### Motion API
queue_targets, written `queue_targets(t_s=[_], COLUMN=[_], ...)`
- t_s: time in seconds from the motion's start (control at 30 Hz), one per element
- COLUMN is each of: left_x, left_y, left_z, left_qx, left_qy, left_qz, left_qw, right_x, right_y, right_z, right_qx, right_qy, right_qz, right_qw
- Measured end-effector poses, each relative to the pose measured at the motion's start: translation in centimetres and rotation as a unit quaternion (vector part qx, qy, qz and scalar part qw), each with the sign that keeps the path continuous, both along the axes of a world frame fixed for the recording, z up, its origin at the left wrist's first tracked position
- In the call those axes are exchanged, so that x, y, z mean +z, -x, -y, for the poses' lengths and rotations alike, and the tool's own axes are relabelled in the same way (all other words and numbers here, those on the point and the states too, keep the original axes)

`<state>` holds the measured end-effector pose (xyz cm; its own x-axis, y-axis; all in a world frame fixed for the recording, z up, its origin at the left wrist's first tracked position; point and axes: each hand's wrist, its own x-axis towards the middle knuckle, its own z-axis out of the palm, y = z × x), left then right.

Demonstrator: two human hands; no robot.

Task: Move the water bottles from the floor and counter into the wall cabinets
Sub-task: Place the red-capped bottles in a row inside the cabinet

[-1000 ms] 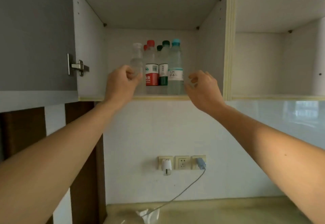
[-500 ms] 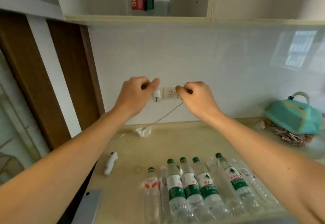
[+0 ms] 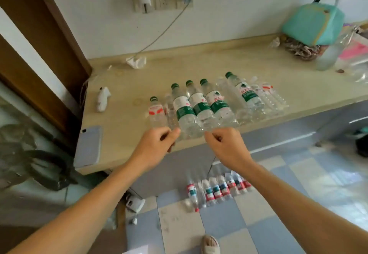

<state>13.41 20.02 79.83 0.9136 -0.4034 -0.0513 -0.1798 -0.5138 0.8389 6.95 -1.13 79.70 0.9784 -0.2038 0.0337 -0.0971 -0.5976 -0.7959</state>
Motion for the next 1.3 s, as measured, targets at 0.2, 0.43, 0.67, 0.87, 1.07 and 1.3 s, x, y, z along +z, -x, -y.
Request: queue_targets(t_s=[0.2, 0.43, 0.67, 0.87, 1.07, 1.3], left_x=[-13.3, -34.0, -54.7, -70.5, -81.3, -89.0], left_y=[5.4, 9.1, 10.3, 10.4, 10.8, 9.9], left_z=[1.7, 6.4, 11.3, 13.9, 13.9, 12.2], left_qx=[0.012, 0.095, 0.186, 0.197, 0.205, 0.164], left_qy=[-0.027, -0.091, -0.121, -0.133, -0.14, -0.19], left_qz=[-0.13, -0.241, -0.292, -0.278, -0.279, -0.307], left_qw=[0.991, 0.962, 0.93, 0.931, 0.928, 0.918], right_x=[-14.4, -33.9, -53.6, -69.3, -80.5, -88.9], right_y=[5.7, 8.6, 7.4, 6.2, 6.3, 5.9], right_z=[4.1, 8.9, 13.2, 13.9, 11.5, 7.2], right_qx=[-0.049, -0.032, -0.032, -0.049, -0.133, -0.239], right_qy=[-0.018, -0.069, -0.117, -0.16, -0.268, -0.407], right_qz=[-0.164, -0.363, -0.446, -0.462, -0.47, -0.454], right_qw=[0.985, 0.929, 0.887, 0.871, 0.83, 0.755])
